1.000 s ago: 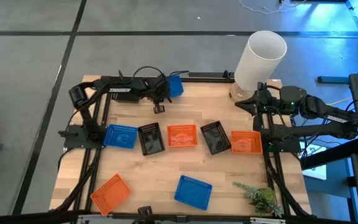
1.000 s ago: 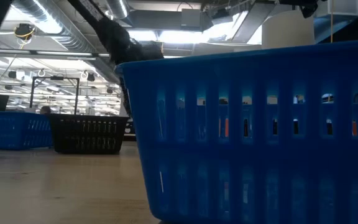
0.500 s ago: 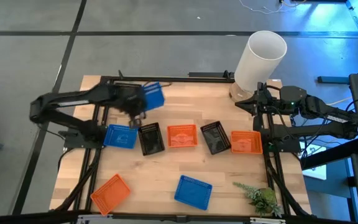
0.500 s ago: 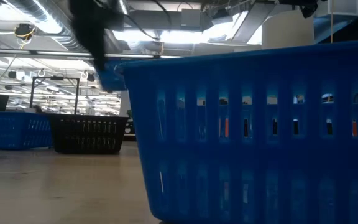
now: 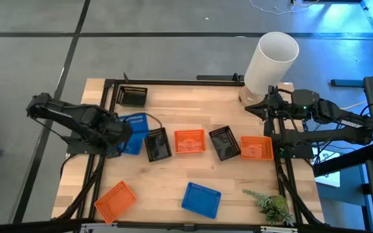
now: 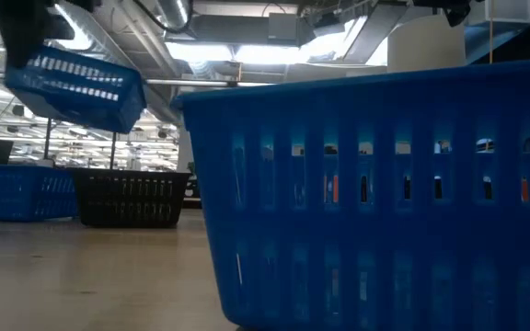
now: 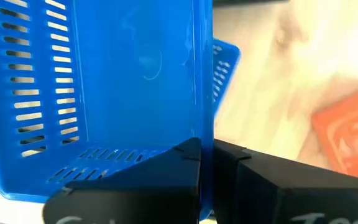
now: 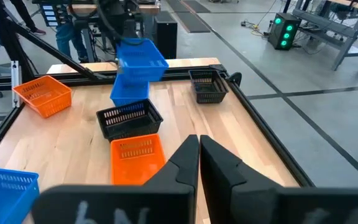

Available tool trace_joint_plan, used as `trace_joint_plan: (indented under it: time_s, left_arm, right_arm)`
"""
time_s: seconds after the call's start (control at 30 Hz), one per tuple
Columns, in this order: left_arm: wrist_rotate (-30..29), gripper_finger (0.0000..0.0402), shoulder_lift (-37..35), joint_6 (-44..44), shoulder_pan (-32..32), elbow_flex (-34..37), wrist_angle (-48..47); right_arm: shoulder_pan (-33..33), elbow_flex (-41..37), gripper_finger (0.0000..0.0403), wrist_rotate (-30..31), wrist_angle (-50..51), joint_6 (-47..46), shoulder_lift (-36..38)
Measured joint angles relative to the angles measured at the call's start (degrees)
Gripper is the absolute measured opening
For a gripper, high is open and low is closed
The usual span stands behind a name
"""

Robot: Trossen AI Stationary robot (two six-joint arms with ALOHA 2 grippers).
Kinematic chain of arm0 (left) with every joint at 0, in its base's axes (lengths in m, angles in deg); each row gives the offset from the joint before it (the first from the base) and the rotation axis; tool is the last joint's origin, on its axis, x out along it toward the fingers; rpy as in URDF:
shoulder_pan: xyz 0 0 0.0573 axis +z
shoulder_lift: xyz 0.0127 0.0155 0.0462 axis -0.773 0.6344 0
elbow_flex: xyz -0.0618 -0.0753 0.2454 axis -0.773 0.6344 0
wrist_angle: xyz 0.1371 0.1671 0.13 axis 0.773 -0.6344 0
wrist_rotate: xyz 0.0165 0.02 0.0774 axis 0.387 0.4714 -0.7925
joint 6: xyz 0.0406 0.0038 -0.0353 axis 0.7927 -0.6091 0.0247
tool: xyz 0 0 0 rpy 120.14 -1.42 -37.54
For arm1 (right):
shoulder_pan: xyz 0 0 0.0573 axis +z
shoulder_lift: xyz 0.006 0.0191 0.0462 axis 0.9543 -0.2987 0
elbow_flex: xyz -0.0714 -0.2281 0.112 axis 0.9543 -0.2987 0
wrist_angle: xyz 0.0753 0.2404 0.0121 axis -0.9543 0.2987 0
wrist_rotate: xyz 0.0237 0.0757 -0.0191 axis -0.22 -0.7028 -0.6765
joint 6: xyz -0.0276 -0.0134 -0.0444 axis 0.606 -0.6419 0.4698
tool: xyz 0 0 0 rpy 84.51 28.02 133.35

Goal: Stack baskets by color
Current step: Stack the top right blue bin on the middle left blue bin

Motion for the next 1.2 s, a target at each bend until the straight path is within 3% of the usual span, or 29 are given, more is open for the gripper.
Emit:
trace_joint_plan:
  time_s: [0.37, 0.57, 0.8, 0.97, 1.2]
  left_arm:
    - [2.8, 0.0, 0.0, -3.7, -9.8, 9.3, 3.5]
    - [3.5, 0.0, -0.1, -2.8, -11.4, 15.9, 4.7]
    - [2.2, 0.0, 0.0, 1.3, -11.3, 19.7, 13.7]
    - [-1.2, 0.0003, -0.1, -2.4, -11.3, 20.3, 15.6]
    - [-1.5, 0.0041, -0.1, -5.8, -11.3, 20.3, 16.9]
  right_arm:
    - [0.0, 0.0, 0.0016, -11.9, 4.0, 0.0, 0.0]
    - [0.0, 0.0, 0.0016, -12.5, 4.0, -0.2, 0.0]
    - [0.0, 0.0, 0.0016, -12.6, 4.0, -0.2, 0.0]
    - [0.0, 0.0, 0.0016, -12.6, 4.0, -0.3, 0.0]
    - [0.0, 0.0, 0.0016, -12.6, 4.0, -1.6, 0.0]
